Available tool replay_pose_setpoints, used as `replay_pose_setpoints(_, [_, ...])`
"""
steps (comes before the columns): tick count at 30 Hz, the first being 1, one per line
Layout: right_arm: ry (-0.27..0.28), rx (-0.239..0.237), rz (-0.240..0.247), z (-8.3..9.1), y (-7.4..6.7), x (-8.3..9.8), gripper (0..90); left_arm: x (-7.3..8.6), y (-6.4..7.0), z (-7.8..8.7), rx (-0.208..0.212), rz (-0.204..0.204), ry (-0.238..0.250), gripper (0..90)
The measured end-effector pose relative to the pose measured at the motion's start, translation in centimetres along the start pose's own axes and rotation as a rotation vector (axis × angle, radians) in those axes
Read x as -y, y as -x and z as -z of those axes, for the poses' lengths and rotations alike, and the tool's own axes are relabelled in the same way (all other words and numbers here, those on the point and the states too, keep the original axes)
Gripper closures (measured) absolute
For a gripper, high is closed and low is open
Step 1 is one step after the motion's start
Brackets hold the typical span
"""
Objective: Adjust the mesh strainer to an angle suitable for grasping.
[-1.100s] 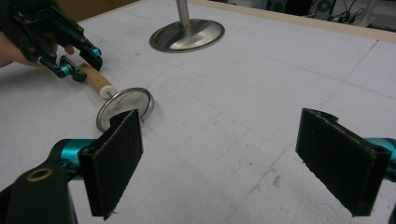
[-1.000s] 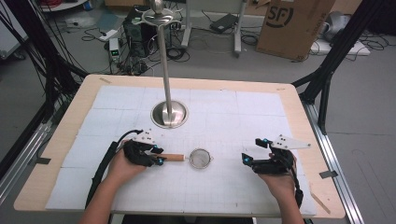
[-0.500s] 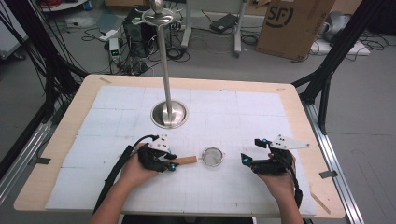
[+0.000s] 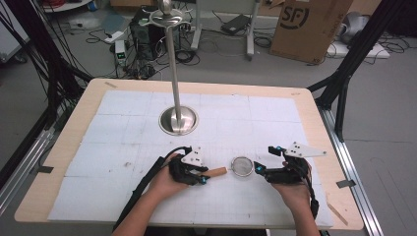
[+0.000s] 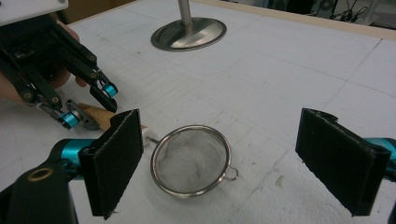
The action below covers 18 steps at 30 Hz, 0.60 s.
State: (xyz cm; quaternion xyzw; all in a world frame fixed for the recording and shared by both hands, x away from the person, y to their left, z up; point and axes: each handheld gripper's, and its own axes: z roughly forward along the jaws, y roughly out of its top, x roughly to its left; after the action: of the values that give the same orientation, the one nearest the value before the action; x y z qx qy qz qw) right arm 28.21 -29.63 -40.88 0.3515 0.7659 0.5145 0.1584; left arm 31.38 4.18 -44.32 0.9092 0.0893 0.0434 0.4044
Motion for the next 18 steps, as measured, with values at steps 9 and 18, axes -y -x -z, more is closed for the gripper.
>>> replay_pose_setpoints(9, [0.000, -0.001, 0.002, -0.09, 0.02, 0.00, 14.0, -0.87, 0.41, -0.62, 0.009, -0.031, -0.001, 67.1])
replay_pose_setpoints(18, [0.001, -0.006, -0.003, -0.02, 0.06, 0.02, 14.0, -0.57, 0.51, -0.41, 0.004, -0.018, -0.007, 60.1])
